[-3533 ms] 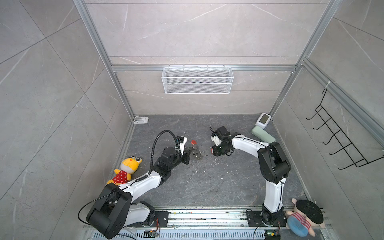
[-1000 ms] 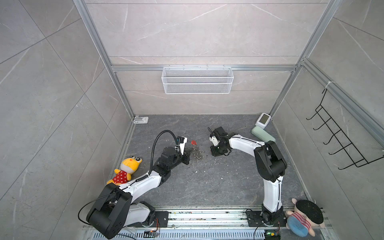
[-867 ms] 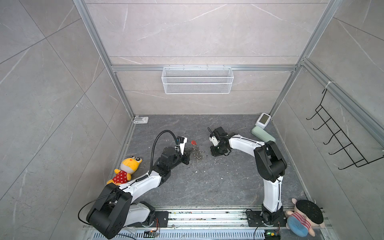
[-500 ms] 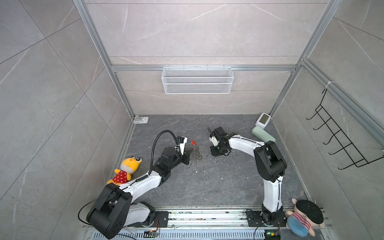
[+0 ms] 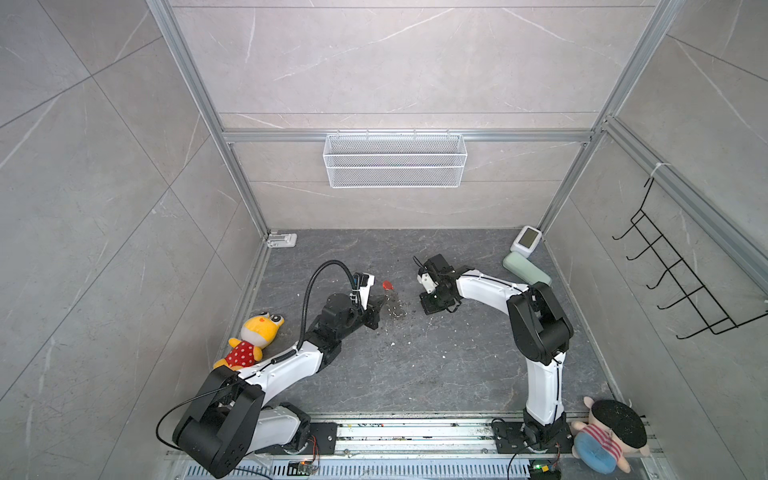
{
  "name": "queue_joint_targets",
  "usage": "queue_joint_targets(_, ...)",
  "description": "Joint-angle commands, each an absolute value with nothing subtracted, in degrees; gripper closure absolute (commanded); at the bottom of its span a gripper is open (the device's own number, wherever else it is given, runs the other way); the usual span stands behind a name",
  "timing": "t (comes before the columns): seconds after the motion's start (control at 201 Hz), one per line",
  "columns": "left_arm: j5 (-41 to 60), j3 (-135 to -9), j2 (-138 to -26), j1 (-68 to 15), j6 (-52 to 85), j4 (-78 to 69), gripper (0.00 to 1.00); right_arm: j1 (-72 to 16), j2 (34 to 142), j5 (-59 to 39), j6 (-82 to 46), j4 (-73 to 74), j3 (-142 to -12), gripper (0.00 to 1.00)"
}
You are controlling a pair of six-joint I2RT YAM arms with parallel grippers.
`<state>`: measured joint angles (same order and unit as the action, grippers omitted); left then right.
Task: Put the keys on the keyring
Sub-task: 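Lift the red-tagged key with the right gripper toward the plate held by the left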
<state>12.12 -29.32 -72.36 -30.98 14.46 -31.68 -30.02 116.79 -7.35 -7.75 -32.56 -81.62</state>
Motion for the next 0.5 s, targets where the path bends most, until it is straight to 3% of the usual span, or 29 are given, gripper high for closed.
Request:
queue_joint_targets(0.0, 11.74, -30.98, -71.65, -31.15, 12.01, -33.51, 1.0, -31.01, 113.94, -6.02, -6.82, -34.48, -81.41, 1.0)
queue_joint_targets(0.234, 2.99, -28.86, -68.73, -31.11, 1.18, -37.48, 1.0, -31.97, 93.01, -11.5, -0.93, -17.16, -68.78, 1.0)
queue_joint_targets(0.388, 2.31, -36.66, -62.85, -31.01, 1.78, -21.8, 1.0, -31.45, 83.25, -14.95, -0.41, -10.67, -63.43, 1.0)
queue_joint_targets(0.453, -0.33, -39.46, -61.5, -30.95, 3.54, -18.04, 1.0, -29.6, 82.79, -22.52, -1.68, -14.89, -66.26, 1.0)
queue_joint_targets(0.498, 0.03, -41.02, -61.08, -30.98, 2.91, -16.32, 1.0, -27.37, 82.97, -33.67, -2.97, -14.39, -66.8, 1.0)
